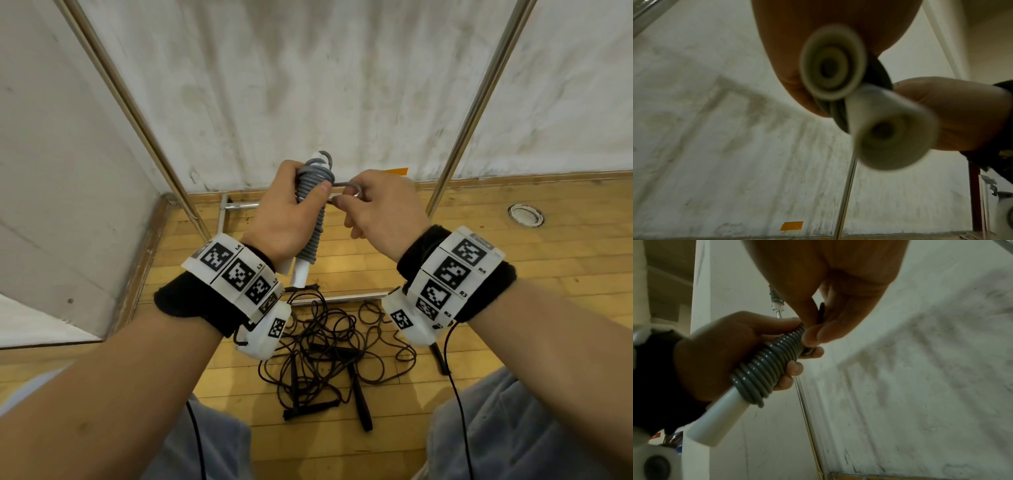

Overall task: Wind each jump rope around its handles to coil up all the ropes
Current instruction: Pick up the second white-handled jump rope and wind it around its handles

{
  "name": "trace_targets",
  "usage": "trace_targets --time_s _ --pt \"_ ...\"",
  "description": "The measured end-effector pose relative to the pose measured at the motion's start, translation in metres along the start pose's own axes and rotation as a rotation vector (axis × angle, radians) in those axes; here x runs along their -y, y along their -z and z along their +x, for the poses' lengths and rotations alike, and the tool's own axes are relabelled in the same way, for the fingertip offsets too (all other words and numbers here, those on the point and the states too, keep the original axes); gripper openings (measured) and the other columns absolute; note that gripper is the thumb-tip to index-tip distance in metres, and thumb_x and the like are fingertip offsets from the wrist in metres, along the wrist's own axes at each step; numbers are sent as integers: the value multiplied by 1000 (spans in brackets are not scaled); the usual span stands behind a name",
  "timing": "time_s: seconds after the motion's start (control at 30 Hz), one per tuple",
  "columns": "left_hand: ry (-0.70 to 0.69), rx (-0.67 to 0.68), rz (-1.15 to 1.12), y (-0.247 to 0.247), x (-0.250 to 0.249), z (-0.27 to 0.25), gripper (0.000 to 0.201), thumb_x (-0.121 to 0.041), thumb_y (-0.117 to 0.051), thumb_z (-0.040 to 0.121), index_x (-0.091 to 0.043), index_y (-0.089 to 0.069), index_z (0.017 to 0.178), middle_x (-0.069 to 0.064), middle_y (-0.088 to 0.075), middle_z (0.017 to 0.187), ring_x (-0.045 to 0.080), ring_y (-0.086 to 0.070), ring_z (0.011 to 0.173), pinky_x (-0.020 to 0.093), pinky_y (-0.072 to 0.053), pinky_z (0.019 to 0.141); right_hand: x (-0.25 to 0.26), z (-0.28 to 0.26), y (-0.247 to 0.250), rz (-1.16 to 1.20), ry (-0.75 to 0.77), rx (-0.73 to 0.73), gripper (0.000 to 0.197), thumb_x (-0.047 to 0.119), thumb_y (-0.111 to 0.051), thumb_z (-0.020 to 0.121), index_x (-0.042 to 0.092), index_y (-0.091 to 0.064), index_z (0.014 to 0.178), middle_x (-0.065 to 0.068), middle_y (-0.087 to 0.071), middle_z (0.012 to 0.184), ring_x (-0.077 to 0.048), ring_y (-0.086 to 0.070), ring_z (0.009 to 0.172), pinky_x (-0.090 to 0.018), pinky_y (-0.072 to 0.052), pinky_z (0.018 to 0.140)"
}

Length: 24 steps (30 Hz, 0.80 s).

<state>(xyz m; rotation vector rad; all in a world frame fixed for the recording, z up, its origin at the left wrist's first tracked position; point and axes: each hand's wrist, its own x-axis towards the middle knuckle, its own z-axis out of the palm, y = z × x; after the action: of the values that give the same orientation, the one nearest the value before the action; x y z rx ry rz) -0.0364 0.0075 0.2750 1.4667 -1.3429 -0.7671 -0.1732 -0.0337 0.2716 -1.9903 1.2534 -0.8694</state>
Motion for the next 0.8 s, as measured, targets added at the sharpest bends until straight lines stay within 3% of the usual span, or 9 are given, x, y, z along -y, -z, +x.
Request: trace_targets --time_s 0.1,0.23,0.37,0.43,0.47,0.57,0.63,0.77,0.8 --pt "19 -9 -17 0 0 1 16 -25 -52 97 -20 -42 108 2 -54 83 30 -58 73 58 -53 72 2 -3 1 -79 114 -53 22 23 -57 91 8 -63 76 -1 -58 59 -18 -57 53 -25 -45 53" --pt "62 -15 -36 -1 3 3 12 -25 -52 95 -23 -43 102 2 -52 79 27 -56 69 58 -53 71 4 -6 -1 -204 247 -8 23 17 -49 95 6 -63 80 5 -46 58 -13 -42 55 -26 -28 58" --pt "19 -59 51 -3 9 4 12 -29 -49 95 -21 -44 102 -3 -53 70 11 -55 56 32 -49 55 7 -8 -2 -299 292 6 25 19 -49 96 5 -68 88 3 -45 63 -15 -37 61 -24 -19 58" --pt "-19 -96 128 -5 14 5 14 -33 -49 96 -20 -46 101 -7 -53 70 -3 -50 52 12 -39 48 10 -8 -2 -294 283 22 24 19 -47 97 5 -64 86 2 -47 67 -17 -40 64 -25 -23 60" --pt "-27 -111 156 -5 16 6 16 -35 -48 96 -20 -47 101 -8 -53 70 -4 -50 52 10 -36 47 11 -8 -1 -305 281 46 24 18 -44 98 6 -60 84 1 -48 69 -17 -42 66 -25 -25 62" --pt "-48 -143 209 -4 19 8 18 -38 -49 95 -21 -50 102 -11 -54 71 -1 -51 57 11 -36 50 13 -9 4 -328 256 175 20 14 -36 99 12 -49 84 -1 -51 73 -20 -48 70 -28 -33 64" --pt "-83 -159 239 -5 21 8 17 -38 -51 95 -23 -53 103 -13 -55 73 -4 -51 61 9 -36 51 13 -9 8 -328 226 230 23 12 -34 99 8 -53 86 -5 -56 78 -23 -55 76 -32 -41 71" --pt "-120 -107 276 -8 20 3 22 -33 -47 97 -18 -54 112 -15 -52 77 0 -51 65 17 -36 56 11 -4 11 -349 214 191 28 14 -38 99 1 -61 89 -12 -66 84 -28 -62 81 -38 -48 78" --pt "-133 -78 287 -8 20 1 22 -30 -46 95 -19 -52 113 -15 -51 78 -1 -50 67 14 -35 57 10 -3 11 -329 204 184 28 15 -40 98 1 -63 88 -13 -67 84 -27 -63 80 -40 -49 77"
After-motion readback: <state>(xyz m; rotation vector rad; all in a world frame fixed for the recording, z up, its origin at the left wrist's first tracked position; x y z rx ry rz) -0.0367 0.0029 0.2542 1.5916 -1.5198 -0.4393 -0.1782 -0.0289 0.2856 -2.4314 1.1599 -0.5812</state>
